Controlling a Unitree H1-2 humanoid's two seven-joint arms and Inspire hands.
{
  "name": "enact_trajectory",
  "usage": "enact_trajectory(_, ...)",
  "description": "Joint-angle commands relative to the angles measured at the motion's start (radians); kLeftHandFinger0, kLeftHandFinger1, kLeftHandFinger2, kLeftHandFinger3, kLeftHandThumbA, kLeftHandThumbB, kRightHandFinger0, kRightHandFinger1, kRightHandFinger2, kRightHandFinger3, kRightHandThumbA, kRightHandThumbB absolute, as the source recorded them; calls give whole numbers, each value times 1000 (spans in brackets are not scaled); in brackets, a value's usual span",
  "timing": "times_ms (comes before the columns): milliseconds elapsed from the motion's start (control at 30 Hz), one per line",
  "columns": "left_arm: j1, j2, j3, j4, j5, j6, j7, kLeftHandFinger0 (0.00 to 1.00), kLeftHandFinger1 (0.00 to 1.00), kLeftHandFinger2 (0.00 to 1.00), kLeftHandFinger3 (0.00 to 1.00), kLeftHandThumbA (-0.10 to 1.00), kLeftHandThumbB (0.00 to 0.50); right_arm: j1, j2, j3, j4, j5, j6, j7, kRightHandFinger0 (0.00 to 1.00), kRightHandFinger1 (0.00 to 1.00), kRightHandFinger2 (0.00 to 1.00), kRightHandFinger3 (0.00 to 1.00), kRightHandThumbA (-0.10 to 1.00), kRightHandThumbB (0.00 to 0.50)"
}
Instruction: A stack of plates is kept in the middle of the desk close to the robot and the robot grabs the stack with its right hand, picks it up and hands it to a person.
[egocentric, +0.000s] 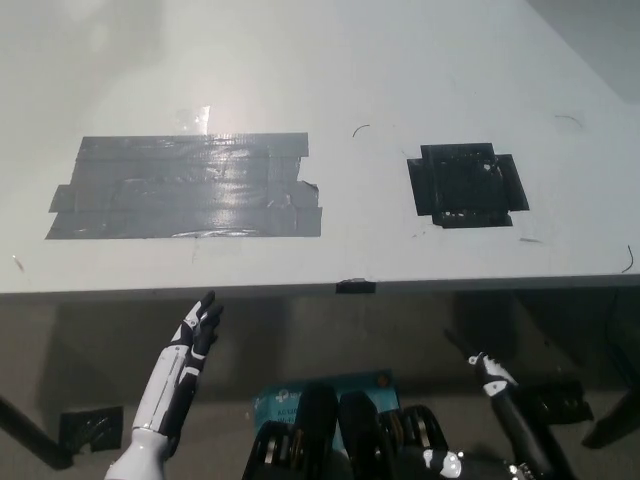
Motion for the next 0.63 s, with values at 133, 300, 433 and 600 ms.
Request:
enact_trajectory(133, 36, 3, 18, -28, -22, -74, 6, 1000, 1000, 1000, 1000, 1000, 0, -26, 56, -92, 134, 425, -65, 126, 1000, 1000, 1000, 1000, 1000, 367)
enact_trajectory(300, 47, -6, 19, -23, -20, -88, 16, 1000, 1000, 1000, 1000, 1000, 0, -30, 55, -106, 134, 435, -61, 139, 1000, 1000, 1000, 1000, 1000, 374)
enact_trajectory(433, 53, -11, 20, -21, -20, -95, 20, 1000, 1000, 1000, 1000, 1000, 0, -37, 54, -113, 136, 444, -58, 152, 1000, 1000, 1000, 1000, 1000, 368)
enact_trajectory(600, 54, -15, 25, -17, -19, -102, 22, 1000, 1000, 1000, 1000, 1000, 0, -40, 57, -119, 136, 452, -57, 164, 1000, 1000, 1000, 1000, 1000, 364)
